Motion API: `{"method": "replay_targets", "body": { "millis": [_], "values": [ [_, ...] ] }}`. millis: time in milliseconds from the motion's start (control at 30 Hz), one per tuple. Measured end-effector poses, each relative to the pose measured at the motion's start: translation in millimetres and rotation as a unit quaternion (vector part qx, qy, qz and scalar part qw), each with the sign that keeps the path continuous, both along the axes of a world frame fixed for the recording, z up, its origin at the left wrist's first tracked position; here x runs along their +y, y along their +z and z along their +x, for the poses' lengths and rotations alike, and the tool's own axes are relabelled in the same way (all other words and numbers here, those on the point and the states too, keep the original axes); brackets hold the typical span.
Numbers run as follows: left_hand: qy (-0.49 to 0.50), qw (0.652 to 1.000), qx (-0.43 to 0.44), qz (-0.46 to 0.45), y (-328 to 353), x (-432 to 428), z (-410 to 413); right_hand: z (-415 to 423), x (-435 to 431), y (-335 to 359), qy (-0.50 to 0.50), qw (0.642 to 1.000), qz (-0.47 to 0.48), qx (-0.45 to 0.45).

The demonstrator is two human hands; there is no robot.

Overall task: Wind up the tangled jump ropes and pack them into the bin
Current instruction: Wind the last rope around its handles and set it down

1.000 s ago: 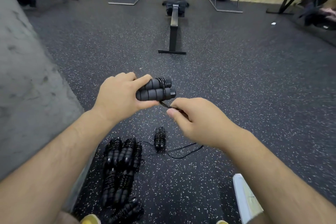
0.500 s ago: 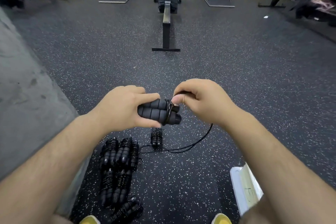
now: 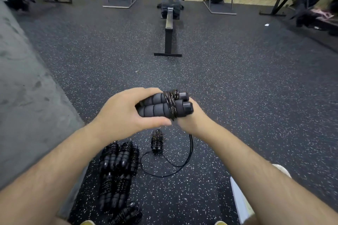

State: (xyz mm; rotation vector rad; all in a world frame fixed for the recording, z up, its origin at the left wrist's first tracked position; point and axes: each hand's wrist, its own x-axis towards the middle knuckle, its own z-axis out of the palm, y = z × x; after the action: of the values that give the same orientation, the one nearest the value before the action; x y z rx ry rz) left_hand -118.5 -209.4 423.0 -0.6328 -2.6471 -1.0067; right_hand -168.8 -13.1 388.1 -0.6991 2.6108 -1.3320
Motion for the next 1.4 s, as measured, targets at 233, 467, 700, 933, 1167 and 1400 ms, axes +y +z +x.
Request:
{"method": "replay_targets", "body": {
  "millis": [233,467,700,933,1167,1400],
  "values": [
    [0.128,0.99,0.045,-0.032,-3,-11,-7,21,-11,3,0.011,0.998,0.054,-0.035],
    [0.19,0.955,0.065,-0.217,-13,-40,-31,38,-2,24,0.059,0.98,0.19,-0.015],
    [0.154,0.936,0.069,-0.308,-25,-39,-42,43,14,43,0.051,0.961,0.218,0.159],
    [0.057,0.946,0.067,-0.311,-28,-17,-34,23,24,44,0.027,0.938,0.215,0.27],
    [-0.083,0.968,0.041,-0.233,-21,-2,-18,7,40,45,0.02,0.955,0.18,0.234],
    [-0.098,0.986,0.003,-0.133,-1,9,3,3,45,44,0.046,0.997,-0.021,0.064]
  ]
}}
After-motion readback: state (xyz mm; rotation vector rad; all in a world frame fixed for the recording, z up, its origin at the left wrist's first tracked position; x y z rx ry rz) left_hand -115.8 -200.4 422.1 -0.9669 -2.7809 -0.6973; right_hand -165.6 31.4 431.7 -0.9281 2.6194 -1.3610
